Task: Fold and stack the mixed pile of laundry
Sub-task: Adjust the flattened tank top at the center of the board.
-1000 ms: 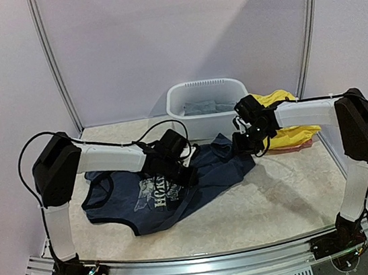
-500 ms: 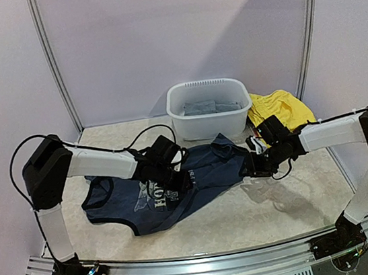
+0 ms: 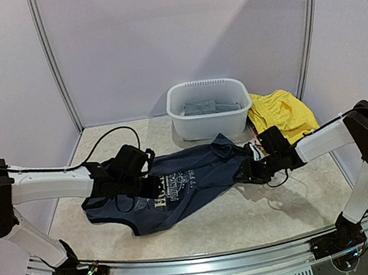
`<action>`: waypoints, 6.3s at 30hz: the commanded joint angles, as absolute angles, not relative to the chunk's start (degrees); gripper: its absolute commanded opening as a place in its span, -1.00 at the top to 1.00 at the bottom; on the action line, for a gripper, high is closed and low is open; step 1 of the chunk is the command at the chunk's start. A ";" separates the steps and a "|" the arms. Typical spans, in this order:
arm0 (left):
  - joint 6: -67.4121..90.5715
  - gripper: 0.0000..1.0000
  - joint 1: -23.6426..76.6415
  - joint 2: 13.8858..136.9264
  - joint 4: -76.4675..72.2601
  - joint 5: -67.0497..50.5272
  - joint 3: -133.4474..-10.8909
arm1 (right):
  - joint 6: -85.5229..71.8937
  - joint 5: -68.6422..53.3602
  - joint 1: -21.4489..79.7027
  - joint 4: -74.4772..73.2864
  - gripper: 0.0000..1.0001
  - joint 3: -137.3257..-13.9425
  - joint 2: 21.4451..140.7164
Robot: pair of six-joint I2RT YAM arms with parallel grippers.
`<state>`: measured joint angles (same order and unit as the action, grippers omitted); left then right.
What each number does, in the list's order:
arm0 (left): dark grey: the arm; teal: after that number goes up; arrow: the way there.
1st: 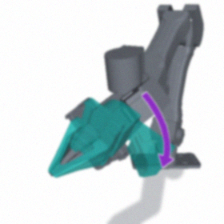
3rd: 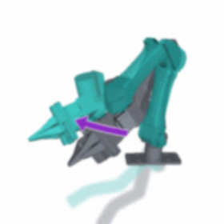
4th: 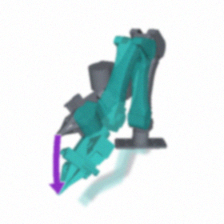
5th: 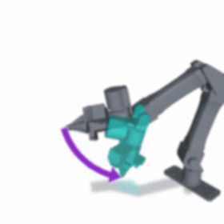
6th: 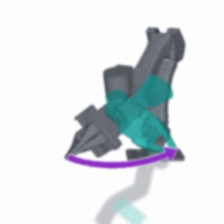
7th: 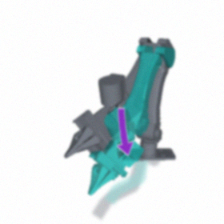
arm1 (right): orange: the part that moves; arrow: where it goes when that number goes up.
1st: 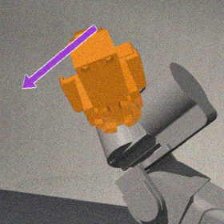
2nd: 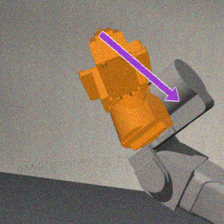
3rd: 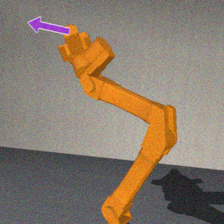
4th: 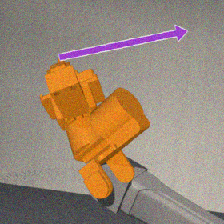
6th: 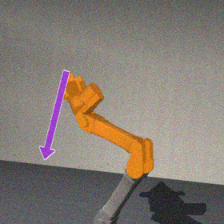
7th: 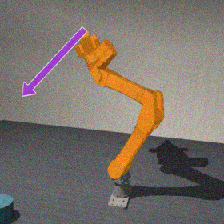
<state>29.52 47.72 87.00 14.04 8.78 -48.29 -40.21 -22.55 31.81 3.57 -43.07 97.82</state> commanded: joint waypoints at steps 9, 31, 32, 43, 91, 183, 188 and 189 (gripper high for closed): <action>33.33 0.02 47.37 75.82 18.63 18.05 -40.53 | -40.85 -23.50 31.88 7.16 0.42 -41.91 99.74; 43.18 -0.03 47.37 66.42 36.03 28.36 -36.44 | -38.13 -7.99 34.43 -27.75 1.00 -37.00 67.39; 43.92 -0.04 47.33 65.93 36.25 28.58 -35.78 | -38.67 -5.91 34.89 -30.56 1.00 -36.28 65.23; 50.19 -0.09 47.11 58.62 33.95 24.57 -26.98 | -44.29 -7.06 35.74 -32.35 1.00 -27.39 51.28; 47.11 1.00 33.55 65.72 19.26 15.19 -21.55 | -43.72 -6.68 36.39 -34.75 1.00 -24.52 49.89; 30.53 0.37 35.90 86.95 4.50 2.87 -41.60 | -25.15 7.27 43.51 -37.05 0.04 -71.96 109.05; 28.96 0.39 39.54 88.40 8.15 3.79 -43.93 | -25.20 8.11 43.51 -36.97 0.08 -70.60 108.31; 28.93 0.39 40.15 88.42 9.20 4.31 -44.21 | -25.22 8.28 43.48 -36.80 0.10 -70.32 108.13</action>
